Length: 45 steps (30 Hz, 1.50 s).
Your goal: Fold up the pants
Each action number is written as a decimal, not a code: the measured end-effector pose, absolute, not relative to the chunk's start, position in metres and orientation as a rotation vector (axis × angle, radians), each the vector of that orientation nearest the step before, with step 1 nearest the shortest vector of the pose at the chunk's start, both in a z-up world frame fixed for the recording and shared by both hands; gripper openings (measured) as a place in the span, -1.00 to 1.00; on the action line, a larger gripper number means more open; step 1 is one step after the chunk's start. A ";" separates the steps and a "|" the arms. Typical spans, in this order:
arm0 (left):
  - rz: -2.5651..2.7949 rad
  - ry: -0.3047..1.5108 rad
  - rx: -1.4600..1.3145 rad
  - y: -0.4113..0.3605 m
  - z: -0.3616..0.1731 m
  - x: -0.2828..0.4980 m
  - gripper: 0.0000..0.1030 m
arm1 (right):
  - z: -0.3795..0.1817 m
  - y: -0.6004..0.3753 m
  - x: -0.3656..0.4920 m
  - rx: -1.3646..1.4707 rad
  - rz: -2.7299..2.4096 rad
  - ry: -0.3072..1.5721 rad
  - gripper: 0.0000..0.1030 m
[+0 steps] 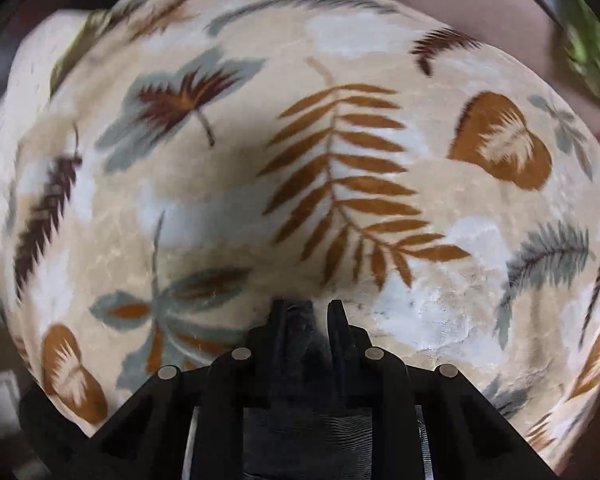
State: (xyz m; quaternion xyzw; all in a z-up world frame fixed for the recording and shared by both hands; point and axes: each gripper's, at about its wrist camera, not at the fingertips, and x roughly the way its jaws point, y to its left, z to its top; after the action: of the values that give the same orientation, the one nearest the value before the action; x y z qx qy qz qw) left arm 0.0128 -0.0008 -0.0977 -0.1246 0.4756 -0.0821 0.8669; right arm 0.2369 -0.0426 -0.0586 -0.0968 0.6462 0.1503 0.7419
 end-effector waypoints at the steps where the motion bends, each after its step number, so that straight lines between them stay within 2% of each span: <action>1: -0.171 0.995 -0.262 -0.001 -0.099 0.014 0.80 | -0.049 -0.052 0.232 -0.198 0.309 1.365 -0.55; 5: -0.159 0.990 -0.262 -0.001 -0.099 0.015 0.81 | -0.009 -0.091 0.191 -0.056 0.389 1.245 -0.53; 9: -0.144 0.987 -0.261 -0.004 -0.097 0.015 0.83 | -0.001 -0.118 0.140 -0.035 0.438 1.203 -0.49; 11: -0.137 0.987 -0.262 -0.004 -0.097 0.014 0.83 | -0.018 -0.130 0.123 -0.040 0.445 1.200 -0.31; 12: -0.132 0.988 -0.262 -0.005 -0.097 0.014 0.84 | -0.038 -0.140 0.117 -0.059 0.409 1.236 0.12; 13: -0.132 0.990 -0.262 -0.006 -0.097 0.014 0.85 | -0.060 -0.142 0.119 -0.117 0.357 1.284 0.20; 15: -0.123 0.991 -0.260 -0.006 -0.093 0.012 0.85 | -0.071 -0.149 0.115 -0.111 0.377 1.256 0.20; 21: -0.072 0.971 -0.269 0.006 -0.076 0.009 0.84 | -0.018 -0.158 0.086 -0.094 0.345 1.101 0.24; 23: -0.058 0.979 -0.267 0.010 -0.076 0.010 0.84 | -0.017 -0.172 0.068 -0.060 0.325 1.067 0.38; 24: -0.044 0.989 -0.271 0.012 -0.078 0.011 0.84 | -0.024 -0.177 0.062 -0.050 0.315 1.071 0.51; 26: -0.045 1.016 -0.279 0.014 -0.082 0.013 0.84 | -0.070 -0.184 0.059 -0.062 0.288 1.197 0.63; 27: -0.047 1.025 -0.284 0.015 -0.082 0.012 0.84 | -0.082 -0.191 0.058 -0.031 0.315 1.182 0.66; 30: -0.023 0.983 -0.269 0.016 -0.069 0.007 0.84 | -0.064 -0.198 0.057 0.003 0.307 1.176 0.66; 34: 0.006 0.944 -0.270 0.017 -0.055 0.008 0.84 | -0.031 -0.211 0.038 0.051 0.320 1.062 0.70; 36: 0.006 0.998 -0.221 0.005 -0.066 0.016 0.84 | -0.051 -0.214 0.033 0.038 0.296 1.106 0.77; 37: 0.007 1.062 -0.142 -0.008 -0.081 0.022 0.85 | -0.082 -0.214 0.033 0.017 0.293 1.207 0.82; 38: 0.019 1.081 -0.083 -0.014 -0.088 0.023 0.86 | -0.090 -0.215 0.029 0.014 0.304 1.186 0.83; 45: 0.035 0.987 -0.068 -0.013 -0.062 0.011 0.88 | -0.038 -0.213 0.011 -0.010 0.307 1.026 0.84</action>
State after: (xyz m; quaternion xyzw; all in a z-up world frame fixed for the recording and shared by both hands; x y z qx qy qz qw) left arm 0.0108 -0.0128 -0.0621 -0.0327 0.4736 0.0170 0.8799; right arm 0.0107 -0.2129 -0.0380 -0.0047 0.4889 0.1463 0.8600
